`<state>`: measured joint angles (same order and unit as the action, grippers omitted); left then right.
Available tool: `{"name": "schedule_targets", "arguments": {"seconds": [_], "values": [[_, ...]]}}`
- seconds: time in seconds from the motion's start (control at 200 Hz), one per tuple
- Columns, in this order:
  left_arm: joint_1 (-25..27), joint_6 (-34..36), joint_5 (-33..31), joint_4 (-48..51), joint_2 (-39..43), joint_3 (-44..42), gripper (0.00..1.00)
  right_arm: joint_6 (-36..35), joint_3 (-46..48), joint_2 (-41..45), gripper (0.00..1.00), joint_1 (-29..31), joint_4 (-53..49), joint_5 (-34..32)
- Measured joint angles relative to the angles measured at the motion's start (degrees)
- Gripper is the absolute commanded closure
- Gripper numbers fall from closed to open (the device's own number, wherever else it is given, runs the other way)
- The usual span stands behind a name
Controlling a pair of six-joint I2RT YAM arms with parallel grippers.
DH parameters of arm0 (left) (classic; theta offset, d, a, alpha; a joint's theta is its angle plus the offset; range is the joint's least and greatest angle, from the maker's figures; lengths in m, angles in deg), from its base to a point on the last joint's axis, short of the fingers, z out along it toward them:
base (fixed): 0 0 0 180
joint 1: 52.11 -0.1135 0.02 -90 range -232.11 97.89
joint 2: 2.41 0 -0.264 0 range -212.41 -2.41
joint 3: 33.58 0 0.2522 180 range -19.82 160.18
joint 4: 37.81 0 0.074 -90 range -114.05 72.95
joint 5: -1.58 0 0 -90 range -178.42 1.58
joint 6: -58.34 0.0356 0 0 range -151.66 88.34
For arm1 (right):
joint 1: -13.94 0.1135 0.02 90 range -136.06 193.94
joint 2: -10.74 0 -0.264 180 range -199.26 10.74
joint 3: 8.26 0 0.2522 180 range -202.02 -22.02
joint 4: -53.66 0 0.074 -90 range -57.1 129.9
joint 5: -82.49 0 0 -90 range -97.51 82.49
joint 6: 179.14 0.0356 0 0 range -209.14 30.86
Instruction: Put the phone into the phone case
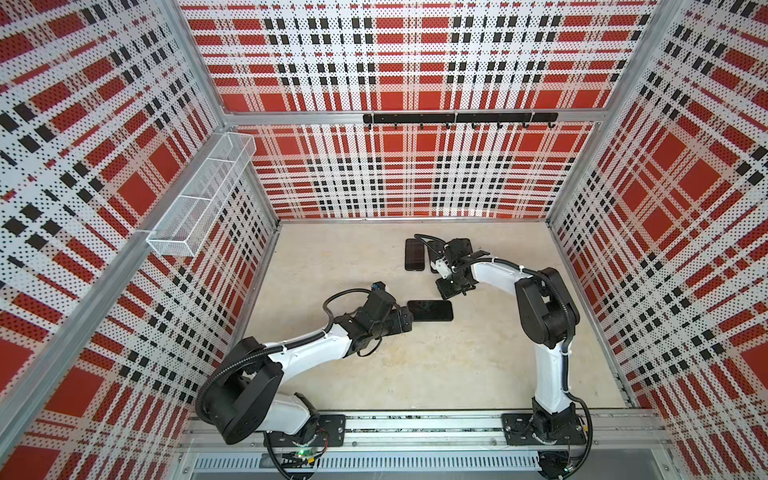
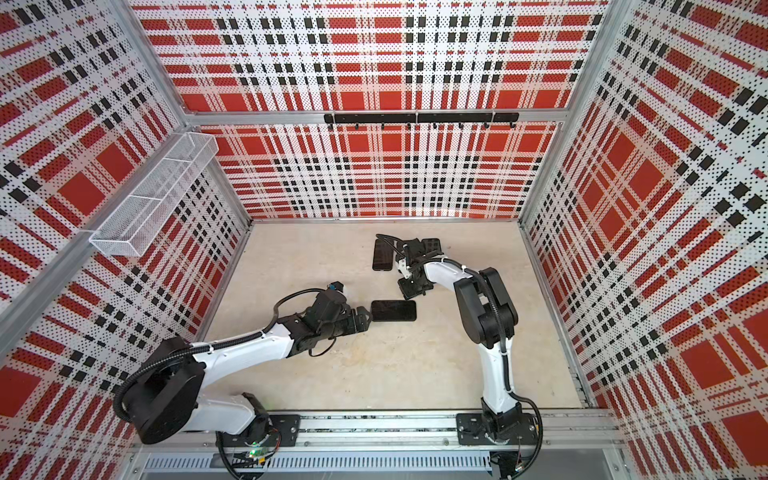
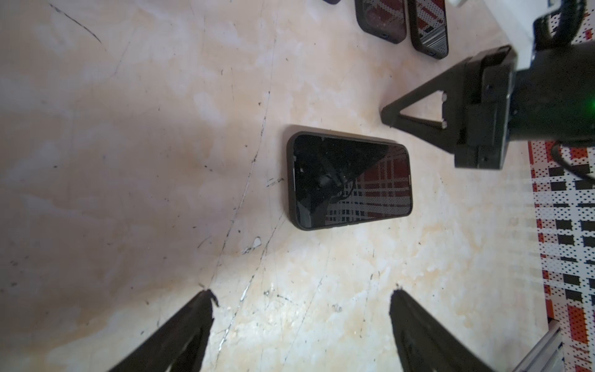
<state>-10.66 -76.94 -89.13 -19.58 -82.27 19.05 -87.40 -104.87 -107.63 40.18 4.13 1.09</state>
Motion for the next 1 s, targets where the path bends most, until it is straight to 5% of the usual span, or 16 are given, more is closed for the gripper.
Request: {"name": "schedule_targets", "arguments": {"seconds": [0.331, 0.576, 0.737, 0.852, 0.917, 0.972, 1.002], "values": [[0.0, -2.2, 0.2, -0.7, 0.5, -0.3, 0.12, 5.6, 13.3, 9.2, 1.0, 5.8, 1.5, 1.1], [-0.2, -2.3, 0.4, -1.1, 0.5, -0.7, 0.06, 18.5, 24.7, 15.5, 1.0, 12.6, 11.3, 8.2], [-0.3, -1.7, 0.3, -1.1, 0.4, -0.7, 0.02, 22.6, 26.8, 17.3, 1.0, 13.2, 13.1, 7.4], [-0.2, -0.2, 0.1, -0.4, 0.0, -0.2, 0.02, 22.5, 26.5, 20.3, 0.79, 11.0, 11.3, 4.1], [0.0, 1.0, -0.3, 0.7, -0.5, 0.5, 0.02, 21.9, 26.2, 23.4, 0.59, 9.1, 10.4, 2.1], [0.4, 2.0, -1.0, 2.0, -1.2, 1.7, 0.02, 20.4, 25.7, 26.4, 0.36, 7.3, 9.6, 0.6], [0.7, 2.5, -1.4, 2.9, -1.7, 2.5, 0.02, 20.1, 25.5, 27.8, 0.06, 6.4, 9.3, -0.2]]}}
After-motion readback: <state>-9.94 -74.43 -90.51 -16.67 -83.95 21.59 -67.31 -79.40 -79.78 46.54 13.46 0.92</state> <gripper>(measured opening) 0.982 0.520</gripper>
